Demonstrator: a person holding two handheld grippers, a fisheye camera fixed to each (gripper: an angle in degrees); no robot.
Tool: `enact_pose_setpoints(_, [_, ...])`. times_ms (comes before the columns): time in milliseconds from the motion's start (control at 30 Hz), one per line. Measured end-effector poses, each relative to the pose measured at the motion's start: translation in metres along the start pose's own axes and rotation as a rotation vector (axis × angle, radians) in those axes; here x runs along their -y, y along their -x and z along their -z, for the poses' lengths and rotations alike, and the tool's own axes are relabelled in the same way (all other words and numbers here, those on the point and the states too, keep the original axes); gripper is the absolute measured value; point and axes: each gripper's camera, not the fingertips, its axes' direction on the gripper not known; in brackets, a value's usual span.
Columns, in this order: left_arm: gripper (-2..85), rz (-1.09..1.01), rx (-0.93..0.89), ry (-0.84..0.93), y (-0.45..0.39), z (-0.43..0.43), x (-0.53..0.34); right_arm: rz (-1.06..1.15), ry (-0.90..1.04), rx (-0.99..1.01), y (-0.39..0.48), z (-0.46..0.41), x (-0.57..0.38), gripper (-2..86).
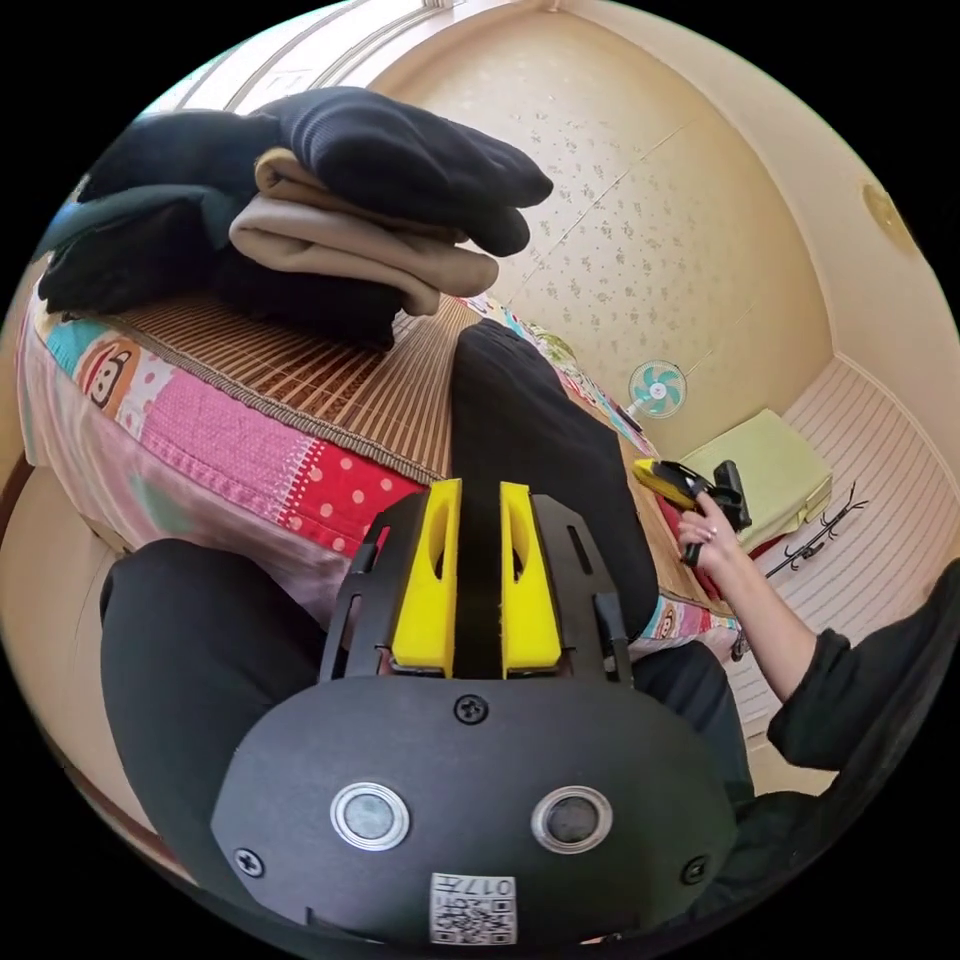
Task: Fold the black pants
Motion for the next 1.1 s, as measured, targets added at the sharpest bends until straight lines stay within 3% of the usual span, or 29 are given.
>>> enact_pose_setpoints(200, [9.2,0.031,0.015,0.039,0.002,-0.007,0.006,-0.057,-0.111,-0.177,0.026,-0.003,-0.084,8.0])
enact_pose_setpoints(333, [8.1,0.007,0.015,0.068,-0.002,-0.012,0.009,-0.110,-0.166,-0.105,0.026,0.001,-0.094,8.8])
enact_pose_setpoints(533, [1.4,0.003,-0.049,0.094,-0.001,-0.010,0.015,-0.145,-0.138,0.025,0.017,0.007,-0.079,2.7])
enact_pose_setpoints(633, [0.1,-0.026,-0.150,0.063,-0.002,-0.001,0.016,-0.223,-0.266,0.159,0.012,0.040,-0.100,1.5])
enact_pose_setpoints(767, [-0.3,-0.049,-0.132,0.085,-0.006,-0.001,0.018,-0.298,-0.465,0.088,0.000,0.073,-0.143,0.6])
enact_pose_setpoints(833, [-0.3,-0.022,-0.121,0.117,-0.002,-0.007,0.020,-0.314,-0.367,0.016,-0.006,0.067,-0.142,0.6])
enact_pose_setpoints(1100, [0.0,0.000,-0.132,0.124,-0.001,-0.010,0.026,0.006,-0.145,-0.075,0.078,0.018,-0.121,3.9])
